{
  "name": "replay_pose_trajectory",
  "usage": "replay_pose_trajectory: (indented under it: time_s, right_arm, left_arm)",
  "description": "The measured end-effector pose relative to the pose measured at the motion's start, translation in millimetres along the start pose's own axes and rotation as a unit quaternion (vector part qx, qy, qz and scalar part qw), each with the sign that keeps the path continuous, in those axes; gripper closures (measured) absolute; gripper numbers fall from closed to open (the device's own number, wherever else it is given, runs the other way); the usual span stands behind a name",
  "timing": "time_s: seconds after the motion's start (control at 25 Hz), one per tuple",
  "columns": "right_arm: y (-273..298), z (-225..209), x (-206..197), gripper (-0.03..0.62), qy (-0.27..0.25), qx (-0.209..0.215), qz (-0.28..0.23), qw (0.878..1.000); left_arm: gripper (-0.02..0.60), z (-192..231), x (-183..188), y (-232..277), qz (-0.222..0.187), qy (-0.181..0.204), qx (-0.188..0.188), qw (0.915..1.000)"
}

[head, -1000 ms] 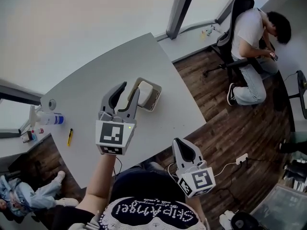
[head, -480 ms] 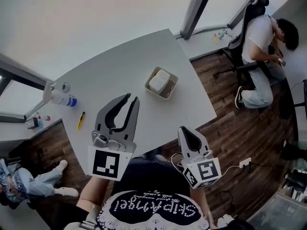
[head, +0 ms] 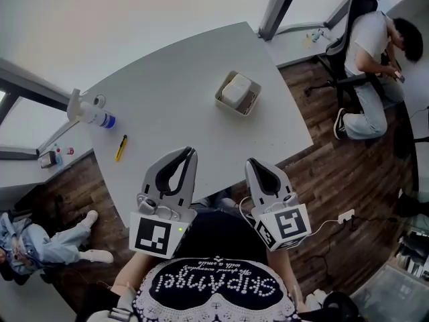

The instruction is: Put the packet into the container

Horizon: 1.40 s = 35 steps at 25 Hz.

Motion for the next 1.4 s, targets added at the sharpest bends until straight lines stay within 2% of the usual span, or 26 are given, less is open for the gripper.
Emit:
replay_pose_trajectory:
  time_s: [0.36, 0.76, 1.4]
  right_arm:
    - [5, 24, -6, 0.579, -0.004, 0.028, 0.023, 0.999]
    - [3, 23, -7, 0.579, -0.005, 0.021, 0.023, 1.0]
    - [0, 18, -7, 0.579, -0.001, 0.016, 0.028, 0.999]
  left_arm:
    - [0.572, 5, -6, -13, 0.009, 0.0, 0.004, 1.0]
    - [0.572, -8, -12, -12, 0.013, -0.006, -0.032, 0.9994]
    - [0.572, -11, -12, -6, 0.018, -0.01, -0.041, 0.9989]
Point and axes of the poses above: the fingertips, and each gripper's own axes: y forward along the fingers, z to its left, x out of its top, the point moved 6 cm from there along -y, backward along the fingers, and after that the axes turned 2 degrees about -z, right-handed, at the moved point
